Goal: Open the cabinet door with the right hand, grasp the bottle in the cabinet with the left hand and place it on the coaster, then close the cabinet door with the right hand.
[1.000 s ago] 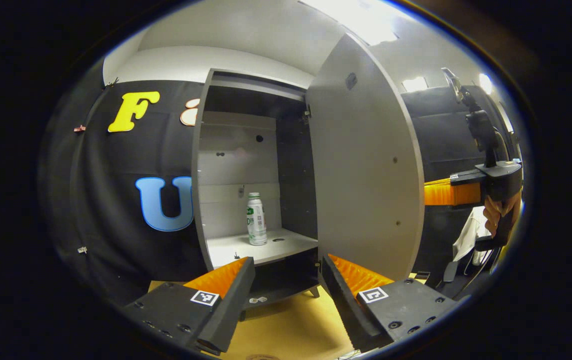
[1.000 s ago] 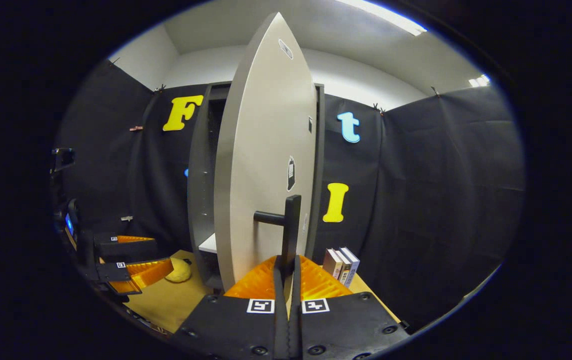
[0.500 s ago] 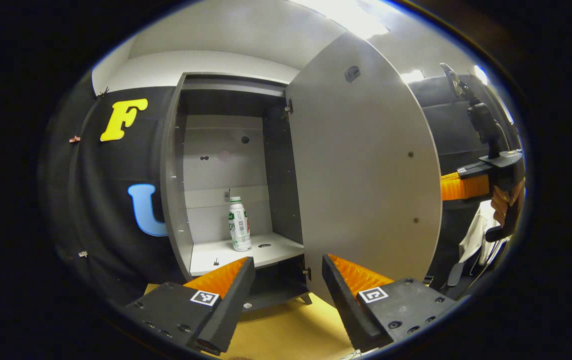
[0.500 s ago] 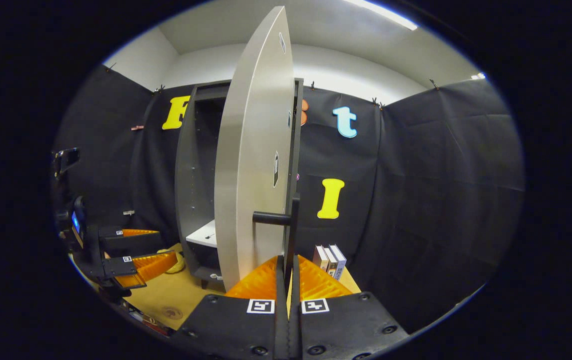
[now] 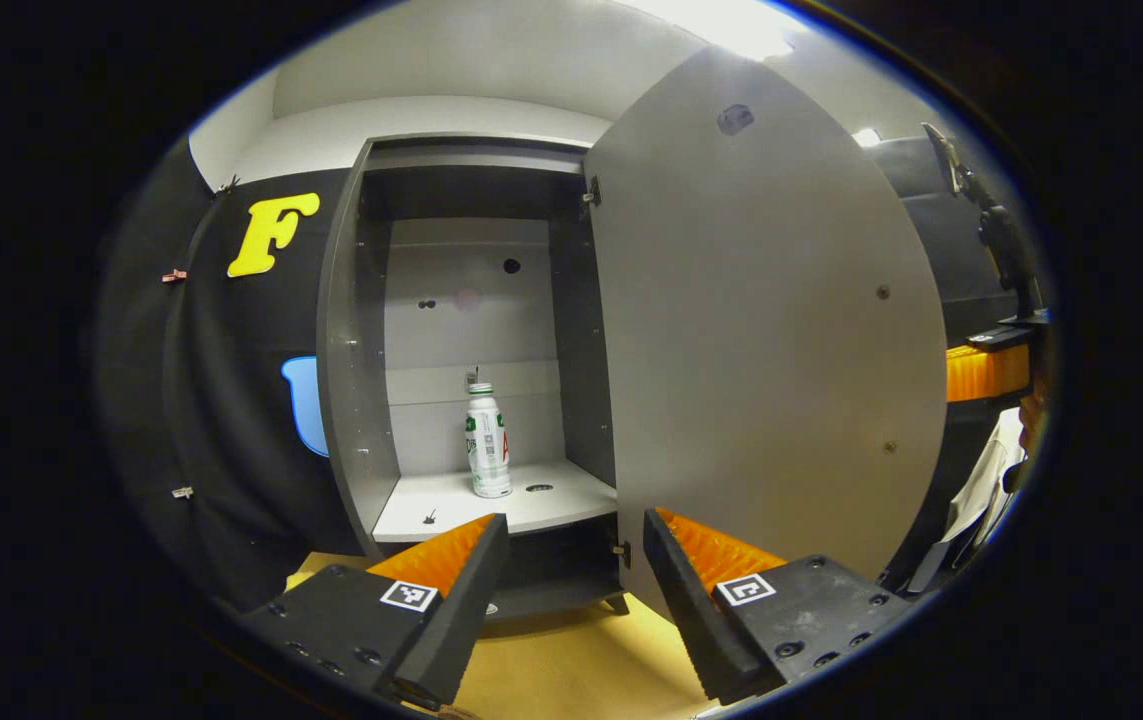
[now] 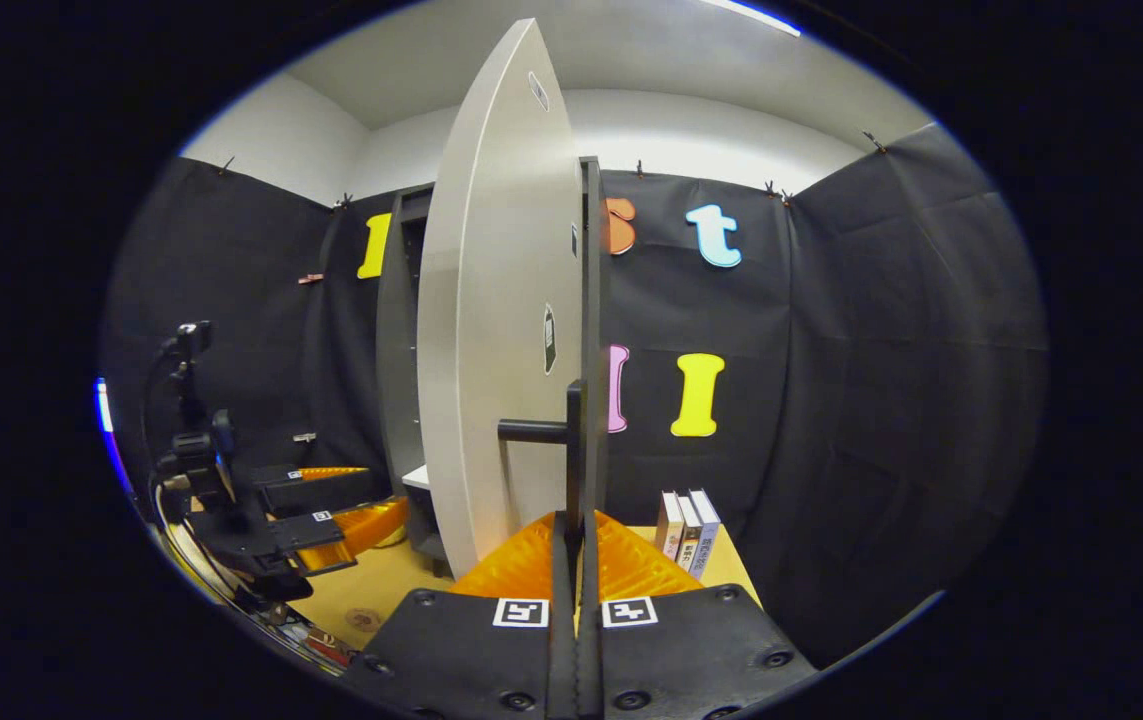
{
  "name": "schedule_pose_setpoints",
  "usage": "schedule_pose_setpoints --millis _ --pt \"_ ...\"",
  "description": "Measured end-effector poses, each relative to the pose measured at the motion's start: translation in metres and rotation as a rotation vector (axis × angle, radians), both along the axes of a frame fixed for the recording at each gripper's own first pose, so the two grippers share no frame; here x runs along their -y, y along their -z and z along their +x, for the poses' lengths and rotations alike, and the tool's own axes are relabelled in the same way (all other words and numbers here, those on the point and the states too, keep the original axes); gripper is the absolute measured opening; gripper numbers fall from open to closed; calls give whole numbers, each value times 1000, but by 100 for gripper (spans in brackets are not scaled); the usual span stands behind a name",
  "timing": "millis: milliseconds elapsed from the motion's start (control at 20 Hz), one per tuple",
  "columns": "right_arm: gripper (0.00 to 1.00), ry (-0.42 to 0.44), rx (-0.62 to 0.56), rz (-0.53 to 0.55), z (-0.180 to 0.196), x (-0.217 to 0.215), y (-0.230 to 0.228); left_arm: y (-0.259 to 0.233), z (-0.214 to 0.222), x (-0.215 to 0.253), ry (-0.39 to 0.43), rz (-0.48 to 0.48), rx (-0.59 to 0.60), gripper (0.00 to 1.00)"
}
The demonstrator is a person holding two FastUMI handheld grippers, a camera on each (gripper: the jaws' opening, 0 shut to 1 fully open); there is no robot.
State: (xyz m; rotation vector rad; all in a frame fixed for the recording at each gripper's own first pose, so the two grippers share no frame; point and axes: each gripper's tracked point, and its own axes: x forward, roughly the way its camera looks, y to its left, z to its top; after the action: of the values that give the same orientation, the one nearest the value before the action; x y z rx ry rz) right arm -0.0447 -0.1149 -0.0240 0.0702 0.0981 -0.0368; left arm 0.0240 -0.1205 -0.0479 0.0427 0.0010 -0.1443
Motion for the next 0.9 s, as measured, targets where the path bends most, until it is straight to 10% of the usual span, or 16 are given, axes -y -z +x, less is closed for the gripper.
schedule_pose_setpoints --millis 900 --pt "5 269 9 -118 -22 -8 -19 -7 293 -91 -96 29 42 88"
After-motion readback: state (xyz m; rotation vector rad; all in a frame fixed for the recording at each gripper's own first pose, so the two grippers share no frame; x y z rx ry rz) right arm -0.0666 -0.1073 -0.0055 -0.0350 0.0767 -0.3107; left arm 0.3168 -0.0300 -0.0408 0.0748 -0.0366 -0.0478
